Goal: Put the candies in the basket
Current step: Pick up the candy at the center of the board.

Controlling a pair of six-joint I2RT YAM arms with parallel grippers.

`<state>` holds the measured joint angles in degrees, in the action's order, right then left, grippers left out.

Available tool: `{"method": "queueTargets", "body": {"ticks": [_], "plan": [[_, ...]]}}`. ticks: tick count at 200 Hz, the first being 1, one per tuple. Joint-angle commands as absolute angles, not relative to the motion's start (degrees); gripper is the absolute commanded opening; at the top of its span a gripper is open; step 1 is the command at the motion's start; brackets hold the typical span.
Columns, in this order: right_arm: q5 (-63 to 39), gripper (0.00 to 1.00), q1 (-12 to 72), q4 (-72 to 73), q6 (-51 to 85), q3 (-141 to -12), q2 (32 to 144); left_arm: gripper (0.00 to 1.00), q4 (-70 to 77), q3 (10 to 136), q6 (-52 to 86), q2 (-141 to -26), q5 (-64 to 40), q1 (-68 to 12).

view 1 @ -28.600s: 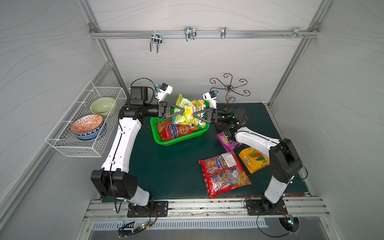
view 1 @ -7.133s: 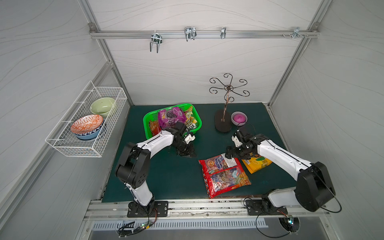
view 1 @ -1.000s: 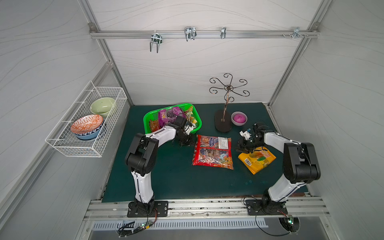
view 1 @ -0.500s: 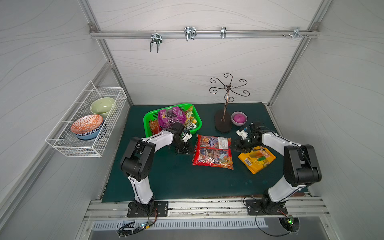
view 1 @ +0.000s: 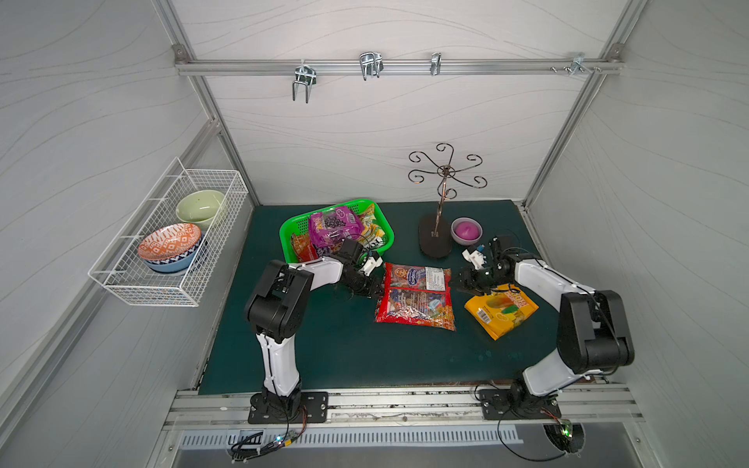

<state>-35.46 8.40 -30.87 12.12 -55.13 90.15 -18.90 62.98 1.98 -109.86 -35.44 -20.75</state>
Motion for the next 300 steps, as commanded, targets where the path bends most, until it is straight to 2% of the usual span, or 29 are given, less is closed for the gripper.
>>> {"method": "queueTargets", "body": {"ticks": [1, 46, 71, 82, 118, 148, 178, 198, 255, 300], "plan": [[-35.59, 0.47, 8.50, -31.07, 11.31, -55.37, 89.02, 0.28, -16.64, 64.99, 1.50, -113.45, -35.50, -19.34], [-35.70, 0.47, 8.35, -30.79, 11.25, -55.12, 88.87, 0.20, -15.69, 66.50, 2.72, -116.10, -41.33, -19.25], [-36.29, 0.47, 8.00, -30.26, 11.33, -54.67, 89.11, 0.09, -15.14, 66.44, 3.09, -115.78, -42.55, -19.25], [-36.39, 0.47, 7.95, -30.24, 11.43, -54.67, 89.03, 0.00, -15.52, 66.54, 3.47, -115.82, -40.35, -19.23], [-36.40, 0.48, 7.91, -30.23, 11.29, -54.76, 88.86, 0.00, -16.74, 66.80, 4.13, -114.98, -39.17, -18.81], [-38.73, 0.49, 8.00, -29.88, 11.28, -54.58, 90.17, 0.00, -18.34, 66.64, 6.34, -108.62, -39.95, -18.56], [-45.16, 0.57, 8.17, -28.71, 11.32, -54.22, 92.86, 0.00, -21.27, 67.10, 8.43, -102.78, -41.58, -18.18], [-47.55, 0.58, 8.17, -29.78, 10.11, -55.19, 95.44, 0.00, -23.96, 68.67, 10.94, -102.27, -43.94, -16.94], [-47.31, 0.60, 8.71, -29.33, 12.21, -54.76, 97.46, 0.00, -31.08, 72.66, 13.46, -100.34, -46.22, -14.44], [-47.16, 0.59, 12.70, -21.40, 19.11, -52.96, 100.07, 0.00, -32.08, 72.29, 13.45, -98.67, -46.29, -12.88]]}}
